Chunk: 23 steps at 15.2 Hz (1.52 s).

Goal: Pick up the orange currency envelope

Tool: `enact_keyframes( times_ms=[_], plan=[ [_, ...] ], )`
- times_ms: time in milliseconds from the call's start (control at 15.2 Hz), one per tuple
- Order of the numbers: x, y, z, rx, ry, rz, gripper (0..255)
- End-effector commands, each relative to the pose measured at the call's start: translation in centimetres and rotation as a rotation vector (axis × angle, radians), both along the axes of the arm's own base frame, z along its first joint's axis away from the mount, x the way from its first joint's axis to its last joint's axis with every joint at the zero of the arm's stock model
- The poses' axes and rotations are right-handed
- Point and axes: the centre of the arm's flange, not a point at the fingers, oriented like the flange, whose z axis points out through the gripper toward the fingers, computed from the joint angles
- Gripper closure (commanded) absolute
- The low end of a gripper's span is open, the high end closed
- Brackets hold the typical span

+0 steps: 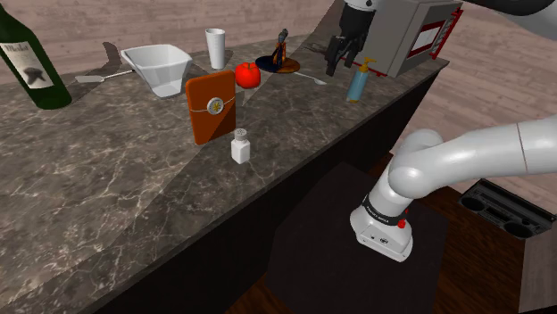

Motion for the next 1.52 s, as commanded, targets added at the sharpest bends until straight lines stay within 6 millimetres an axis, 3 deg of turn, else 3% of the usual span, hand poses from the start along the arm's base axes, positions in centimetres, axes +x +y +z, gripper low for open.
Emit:
enact_keyframes(
  times_ms=[0,330,660,1056,1452],
  plan=[
    [0.0,0.0,0.0,0.000,0.000,0.000,0],
    [6.4,1.4,0.2,0.010,0.022,0.282,0],
    [12.2,4.6,0.2,0.020,0.045,0.564,0],
    [17.6,10.3,0.2,0.032,0.072,0.902,0],
    [20.8,17.4,0.1,0.044,0.099,1.241,0]
  ],
)
